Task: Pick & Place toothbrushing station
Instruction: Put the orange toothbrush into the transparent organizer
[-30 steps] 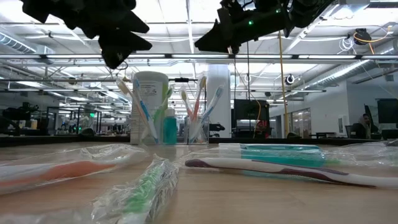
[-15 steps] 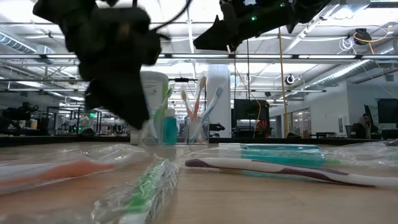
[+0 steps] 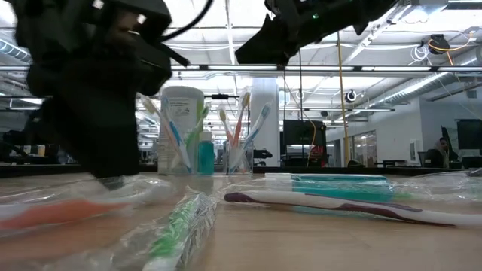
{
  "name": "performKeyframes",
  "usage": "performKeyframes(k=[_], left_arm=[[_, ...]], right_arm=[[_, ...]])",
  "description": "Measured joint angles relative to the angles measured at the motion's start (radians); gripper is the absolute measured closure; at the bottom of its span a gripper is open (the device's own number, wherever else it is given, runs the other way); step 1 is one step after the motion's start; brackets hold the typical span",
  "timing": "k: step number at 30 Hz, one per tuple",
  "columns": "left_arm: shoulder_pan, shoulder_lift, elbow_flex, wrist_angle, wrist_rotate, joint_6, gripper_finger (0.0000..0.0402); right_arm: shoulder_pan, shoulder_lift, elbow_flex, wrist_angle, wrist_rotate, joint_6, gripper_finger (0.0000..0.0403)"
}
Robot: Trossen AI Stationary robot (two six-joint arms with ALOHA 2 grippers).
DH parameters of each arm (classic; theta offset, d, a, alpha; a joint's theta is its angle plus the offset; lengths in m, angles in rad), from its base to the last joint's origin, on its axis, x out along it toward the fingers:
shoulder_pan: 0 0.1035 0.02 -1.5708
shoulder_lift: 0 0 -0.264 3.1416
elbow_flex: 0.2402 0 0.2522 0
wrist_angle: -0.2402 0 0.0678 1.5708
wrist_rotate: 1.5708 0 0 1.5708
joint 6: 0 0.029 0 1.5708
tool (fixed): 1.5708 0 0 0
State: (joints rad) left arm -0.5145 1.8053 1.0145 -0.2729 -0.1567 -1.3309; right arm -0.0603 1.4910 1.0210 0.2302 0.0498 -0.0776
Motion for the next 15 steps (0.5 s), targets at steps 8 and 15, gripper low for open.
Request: performKeyframes(k=[8, 15], left_arm=[[-0.063, 0.036, -0.001, 0.088, -0.036, -0.069, 0.0257], [-0.057, 0.103, 0.004, 0.118, -0.036, -0.072, 0.0257]], right_arm=[[0.060, 0.000, 0.000, -0.093, 0.000, 0.003, 0.0262], [0.092, 0.000, 0.000, -0.132, 0.000, 0.013, 0.0262]])
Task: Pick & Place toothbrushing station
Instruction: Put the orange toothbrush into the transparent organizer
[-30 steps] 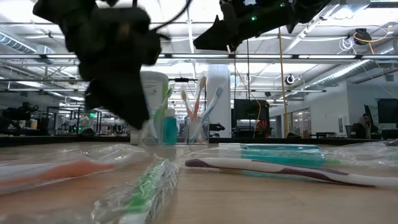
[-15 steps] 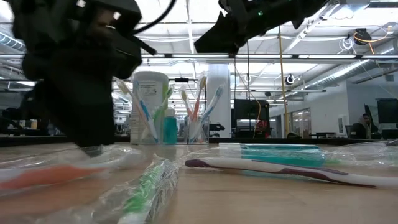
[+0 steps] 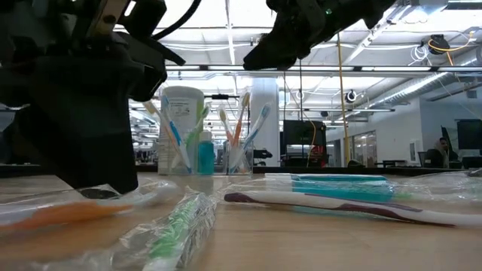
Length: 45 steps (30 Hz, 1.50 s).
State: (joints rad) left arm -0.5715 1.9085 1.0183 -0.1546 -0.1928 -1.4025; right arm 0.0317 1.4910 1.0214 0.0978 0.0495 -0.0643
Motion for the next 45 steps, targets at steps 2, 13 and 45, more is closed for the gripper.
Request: performKeyframes(k=[2, 13, 45], left_arm=[[0.001, 0.002, 0.000, -0.006, -0.015, 0.027, 0.0257], [0.079, -0.002, -0.003, -0.020, 0.037, 0.167, 0.0367], [0.541, -0.280, -0.011, 0.114, -1.251, 0.825, 0.0399]], right_arm=[[0.009, 0.000, 0.000, -0.016, 0.001, 0.000, 0.0261], [0.017, 0.000, 0.000, -0.078, 0.001, 0.000, 0.0261], [0.003, -0.219, -0.082, -0.356, 0.527, -0.057, 0.0261]])
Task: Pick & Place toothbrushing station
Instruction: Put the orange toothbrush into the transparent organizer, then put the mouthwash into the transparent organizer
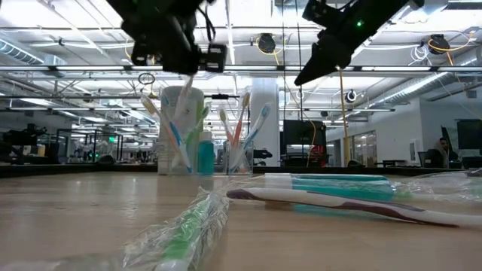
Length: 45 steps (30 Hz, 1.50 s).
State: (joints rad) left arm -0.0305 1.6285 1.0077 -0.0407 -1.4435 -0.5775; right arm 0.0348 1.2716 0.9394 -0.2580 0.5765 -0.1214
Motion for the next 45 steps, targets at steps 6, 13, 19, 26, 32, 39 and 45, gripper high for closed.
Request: performKeyframes(k=[6, 13, 19, 26, 32, 39, 45], left_arm=[[0.064, 0.097, 0.000, 0.048, -0.124, 0.045, 0.0399], [0.079, 0.153, 0.000, 0.055, -0.114, -0.051, 0.0397], [0.081, 0.213, 0.000, 0.061, -0.034, -0.098, 0.0390], [0.054, 0.230, 0.000, 0.061, 0.110, -0.102, 0.0398], [0.039, 0.225, 0.000, 0.060, 0.156, -0.009, 0.0374], [0.040, 0.224, 0.001, 0.059, 0.215, 0.031, 0.0341], [0.040, 0.163, 0.002, -0.003, 0.212, 0.002, 0.0307]], right_arm=[[-0.015, 0.000, -0.036, 0.120, 0.000, -0.050, 0.0261], [-0.016, 0.000, -0.039, 0.135, -0.001, -0.067, 0.0261], [-0.016, 0.000, -0.039, 0.135, -0.001, -0.066, 0.0261], [-0.016, 0.000, -0.039, 0.135, -0.001, -0.049, 0.0261], [-0.016, 0.000, -0.039, 0.135, -0.001, -0.045, 0.0261], [-0.016, 0.000, -0.039, 0.134, -0.002, -0.021, 0.0261], [-0.016, 0.000, -0.039, 0.097, -0.005, 0.013, 0.0261]])
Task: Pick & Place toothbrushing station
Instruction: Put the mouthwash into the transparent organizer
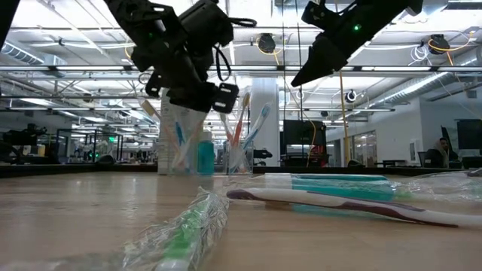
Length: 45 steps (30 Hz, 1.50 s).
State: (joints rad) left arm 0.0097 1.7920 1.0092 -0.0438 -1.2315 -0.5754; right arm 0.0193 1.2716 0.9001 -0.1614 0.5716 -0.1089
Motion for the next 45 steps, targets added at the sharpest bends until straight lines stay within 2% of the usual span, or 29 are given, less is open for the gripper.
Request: performKeyframes(k=[3, 9, 14, 16, 23, 27, 34, 39, 45], left_arm=[[0.000, -0.045, 0.000, -0.062, 0.007, -0.033, 0.0299], [0.003, -0.122, 0.000, -0.218, 0.088, -0.137, 0.0304], [0.004, -0.165, 0.000, -0.377, 0.275, -0.230, 0.0304], [0.004, -0.186, 0.000, -0.430, 0.324, -0.269, 0.0304], [0.003, -0.268, 0.000, -0.594, 0.332, -0.288, 0.0304], [-0.023, -0.344, 0.000, -0.588, 0.341, -0.215, 0.0304], [-0.095, -0.447, 0.000, -0.564, 0.376, -0.123, 0.0304], [-0.139, -0.450, 0.000, -0.498, 0.551, -0.013, 0.0304], [-0.202, -0.396, -0.001, -0.273, 0.814, 0.198, 0.0305]], right_arm=[[0.001, 0.000, 0.000, -0.007, 0.000, 0.001, 0.0261], [0.002, 0.000, -0.001, -0.010, 0.000, 0.042, 0.0261], [0.002, 0.000, -0.001, -0.015, -0.017, 0.123, 0.0261], [0.002, 0.000, -0.006, -0.012, -0.069, 0.158, 0.0261], [0.002, 0.000, -0.086, 0.024, -0.369, 0.192, 0.0261], [0.002, 0.001, -0.118, 0.019, -0.498, 0.178, 0.0261], [0.007, 0.009, -0.121, 0.086, -0.496, 0.222, 0.0261], [0.007, 0.019, -0.121, 0.261, -0.495, 0.202, 0.0261], [0.030, 0.020, -0.199, 0.385, -0.497, 0.190, 0.0261]])
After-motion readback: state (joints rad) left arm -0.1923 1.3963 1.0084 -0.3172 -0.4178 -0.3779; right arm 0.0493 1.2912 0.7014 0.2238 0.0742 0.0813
